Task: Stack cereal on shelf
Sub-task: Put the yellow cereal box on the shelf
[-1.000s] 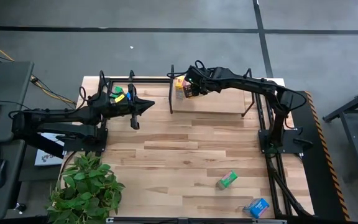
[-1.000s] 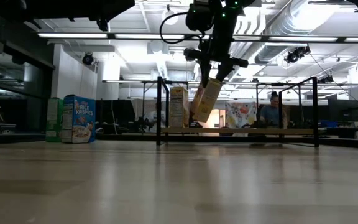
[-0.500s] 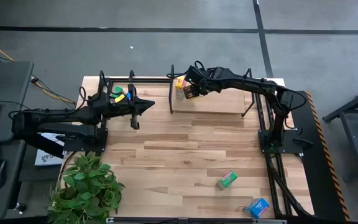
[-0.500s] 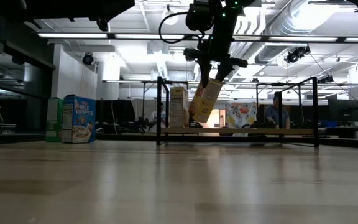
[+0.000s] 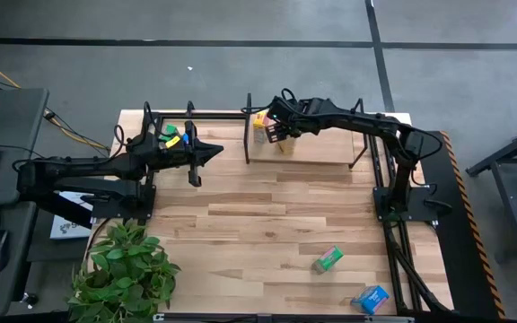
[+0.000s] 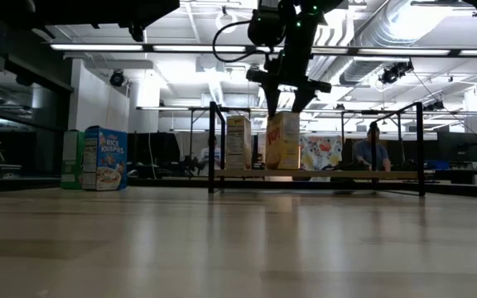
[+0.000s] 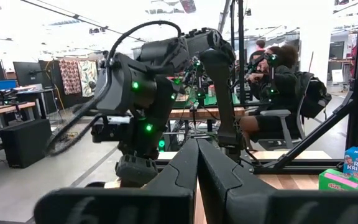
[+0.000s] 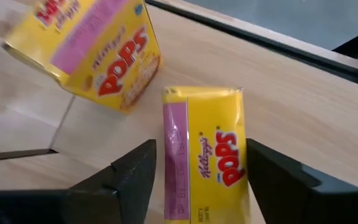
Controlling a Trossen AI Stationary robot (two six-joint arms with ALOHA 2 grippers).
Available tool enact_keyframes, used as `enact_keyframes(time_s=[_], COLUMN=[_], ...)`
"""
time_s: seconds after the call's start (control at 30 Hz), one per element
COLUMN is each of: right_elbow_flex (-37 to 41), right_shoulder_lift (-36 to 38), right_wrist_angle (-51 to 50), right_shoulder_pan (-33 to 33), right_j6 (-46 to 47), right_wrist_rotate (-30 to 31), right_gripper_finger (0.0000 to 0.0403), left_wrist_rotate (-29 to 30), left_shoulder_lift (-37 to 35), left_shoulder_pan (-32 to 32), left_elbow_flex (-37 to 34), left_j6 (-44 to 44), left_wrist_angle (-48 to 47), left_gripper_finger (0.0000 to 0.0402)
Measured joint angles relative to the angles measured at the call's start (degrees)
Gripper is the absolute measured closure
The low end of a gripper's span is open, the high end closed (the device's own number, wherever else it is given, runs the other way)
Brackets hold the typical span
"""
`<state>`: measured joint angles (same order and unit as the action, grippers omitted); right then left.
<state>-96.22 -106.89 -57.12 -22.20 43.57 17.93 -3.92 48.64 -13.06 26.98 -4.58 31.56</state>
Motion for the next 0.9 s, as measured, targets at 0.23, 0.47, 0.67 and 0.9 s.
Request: enact_keyframes(time_s=[0.23, 0.47, 0.67, 0.9], right_elbow_flex=[1.33, 1.33, 1.35, 2.81], right_shoulder_lift=[0.34, 3.42, 9.03, 14.23], right_wrist_angle=[3.48, 8.00, 3.43, -9.04], right_shoulder_pan=[-0.59, -0.23, 1.66, 6.00], right_j6=[-4.71, -9.75, -14.05, -11.02], right_wrist_rotate=[0.05, -0.78, 0.68, 10.46], right_gripper_finger=[0.0167, 0.0167, 0.0167, 0.0207], left_wrist_rotate=[0.00, 0.00, 0.00, 0.02], left_shoulder_lift=[0.00, 0.00, 0.00, 0.00], left_shoulder_pan=[0.00, -0.02, 0.00, -0.01], left_elbow_flex=[0.00, 0.00, 0.00, -0.01], left_j6=[-0.02, -0.09, -0.09, -0.03], left_wrist_angle=[-0.01, -0.01, -0.12, -0.05], left_gripper_finger=[0.0401, 0.0402, 0.0402, 0.0401])
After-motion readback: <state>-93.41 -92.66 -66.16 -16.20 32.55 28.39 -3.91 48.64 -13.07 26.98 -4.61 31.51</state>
